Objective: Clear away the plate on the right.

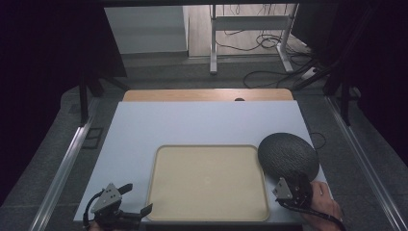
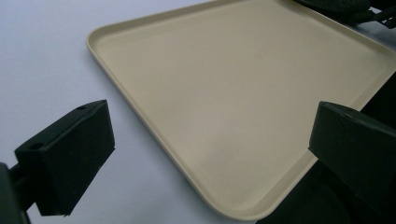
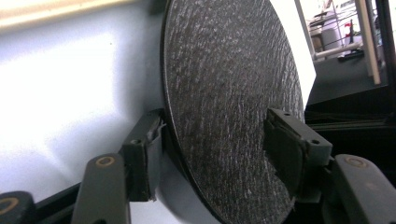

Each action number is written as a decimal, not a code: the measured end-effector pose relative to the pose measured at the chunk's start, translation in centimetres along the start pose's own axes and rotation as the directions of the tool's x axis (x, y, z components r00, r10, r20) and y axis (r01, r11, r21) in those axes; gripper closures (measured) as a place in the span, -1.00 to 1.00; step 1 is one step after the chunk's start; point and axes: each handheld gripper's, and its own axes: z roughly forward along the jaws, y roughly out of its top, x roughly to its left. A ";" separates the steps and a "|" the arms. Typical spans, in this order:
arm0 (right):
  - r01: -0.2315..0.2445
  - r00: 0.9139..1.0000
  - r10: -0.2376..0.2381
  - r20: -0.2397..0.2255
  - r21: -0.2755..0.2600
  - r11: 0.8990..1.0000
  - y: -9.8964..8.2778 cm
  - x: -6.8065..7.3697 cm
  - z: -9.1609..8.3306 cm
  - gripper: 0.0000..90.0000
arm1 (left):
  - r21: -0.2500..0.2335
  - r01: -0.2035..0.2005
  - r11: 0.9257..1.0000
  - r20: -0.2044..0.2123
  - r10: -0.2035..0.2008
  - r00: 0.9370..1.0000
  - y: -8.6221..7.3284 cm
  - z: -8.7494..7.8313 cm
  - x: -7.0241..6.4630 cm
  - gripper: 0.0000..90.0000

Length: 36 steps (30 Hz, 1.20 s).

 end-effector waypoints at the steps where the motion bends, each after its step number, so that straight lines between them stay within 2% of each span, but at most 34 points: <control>1: 0.000 1.000 0.000 0.000 0.000 1.000 0.0 0.0 0.0 -0.09 | 0.000 0.000 1.000 0.000 0.000 1.000 0.0 0.0 0.0 -1.00; 4: 0.041 0.999 -0.041 0.014 0.008 0.999 0.3 0.4 0.2 0.00 | 0.000 0.000 1.000 0.000 0.000 1.000 0.0 0.0 0.0 -1.00; 6: 0.049 0.999 -0.050 0.015 0.014 0.999 0.3 0.5 0.3 0.03 | 0.000 -0.001 1.000 0.000 0.001 1.000 0.0 0.0 0.0 -1.00; 7: 0.073 0.997 -0.074 0.021 0.020 0.997 0.4 0.7 0.5 0.11 | 0.000 -0.001 1.000 0.000 0.001 1.000 0.0 0.0 0.0 -1.00; 12: 0.094 0.995 -0.096 0.037 0.032 0.995 0.7 1.1 0.8 0.23 | 0.000 -0.002 1.000 -0.001 0.002 1.000 0.0 0.0 0.0 -1.00; 14: 0.128 0.991 -0.130 0.043 0.047 0.991 0.8 1.2 0.9 0.27 | 0.000 -0.003 1.000 -0.001 0.003 1.000 0.0 0.0 0.0 -1.00; 17: 0.186 0.979 -0.190 0.067 0.062 0.981 0.9 1.5 1.1 0.30 | -0.001 -0.003 1.000 -0.001 0.003 1.000 0.0 0.0 0.0 -1.00; 22: 0.211 0.970 -0.219 0.102 0.085 0.974 1.1 2.0 1.5 0.36 | 0.003 -0.005 1.000 0.001 0.005 1.000 0.0 0.0 0.0 -1.00; 23: 0.205 0.971 -0.214 0.111 0.087 0.975 1.2 2.1 1.6 0.38 | 0.003 -0.005 1.000 0.001 0.005 1.000 0.0 0.0 -0.1 -1.00; 27: 0.249 0.957 -0.261 0.123 0.105 0.963 1.3 2.5 1.8 0.52 | 0.004 -0.005 1.000 0.002 0.005 1.000 0.0 0.0 -0.1 -1.00; 30: 0.297 0.944 -0.311 0.111 0.124 0.947 1.4 3.0 1.9 0.76 | 0.005 -0.006 1.000 0.003 0.006 1.000 0.0 0.0 0.0 -1.00; 33: 0.318 0.935 -0.334 0.120 0.134 0.939 1.4 3.2 1.9 0.78 | 0.006 -0.006 1.000 0.004 0.006 1.000 0.0 0.1 -0.1 -1.00; 34: 0.327 0.931 -0.344 0.127 0.135 0.935 1.4 3.2 2.0 0.79 | 0.007 -0.007 1.000 0.004 0.007 1.000 0.0 0.1 -0.1 -1.00; 36: 0.353 0.914 -0.374 0.157 0.149 0.924 1.4 3.4 1.8 0.85 | 0.006 -0.006 1.000 0.004 0.006 1.000 0.0 0.0 -0.1 -1.00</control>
